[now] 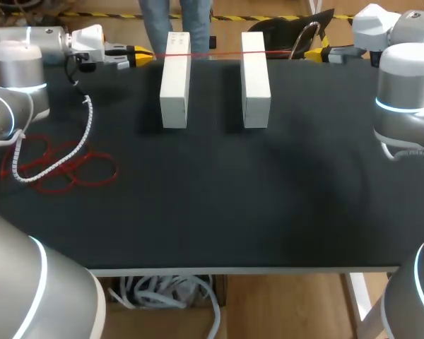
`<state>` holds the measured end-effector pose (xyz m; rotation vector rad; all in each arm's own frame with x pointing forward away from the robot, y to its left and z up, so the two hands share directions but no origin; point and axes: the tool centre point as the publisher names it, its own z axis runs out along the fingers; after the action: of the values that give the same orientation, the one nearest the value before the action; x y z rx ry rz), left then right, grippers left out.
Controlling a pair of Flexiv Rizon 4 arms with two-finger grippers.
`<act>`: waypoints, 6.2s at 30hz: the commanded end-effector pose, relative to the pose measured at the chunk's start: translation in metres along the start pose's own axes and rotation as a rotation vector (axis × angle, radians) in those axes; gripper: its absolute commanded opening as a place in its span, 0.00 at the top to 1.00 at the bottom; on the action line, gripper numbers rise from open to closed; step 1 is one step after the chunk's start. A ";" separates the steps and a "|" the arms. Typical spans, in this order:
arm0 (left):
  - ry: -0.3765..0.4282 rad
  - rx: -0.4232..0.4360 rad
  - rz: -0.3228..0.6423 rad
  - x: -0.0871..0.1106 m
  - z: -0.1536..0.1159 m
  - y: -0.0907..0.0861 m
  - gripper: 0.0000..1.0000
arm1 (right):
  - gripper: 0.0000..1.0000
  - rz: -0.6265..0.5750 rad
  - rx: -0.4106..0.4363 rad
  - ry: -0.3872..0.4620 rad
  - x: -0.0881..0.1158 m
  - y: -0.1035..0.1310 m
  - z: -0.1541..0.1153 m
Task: Grab the tape and strap the tape.
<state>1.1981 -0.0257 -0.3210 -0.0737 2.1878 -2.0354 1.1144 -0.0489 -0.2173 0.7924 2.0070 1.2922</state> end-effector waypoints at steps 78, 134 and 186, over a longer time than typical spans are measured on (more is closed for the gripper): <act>-0.700 0.320 -0.164 0.191 -0.013 -0.258 1.00 | 0.00 0.000 0.002 0.002 -0.001 0.000 -0.001; -0.457 0.334 -0.083 0.211 0.030 -0.246 1.00 | 0.00 0.000 0.002 0.002 -0.001 0.000 -0.001; -0.016 0.517 -0.093 0.224 0.027 -0.265 1.00 | 0.00 0.000 0.002 0.002 -0.001 0.000 -0.001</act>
<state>0.9612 -0.1064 -0.0771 -0.1748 1.5950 -2.5515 1.1143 -0.0489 -0.2175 0.7921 2.0066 1.2927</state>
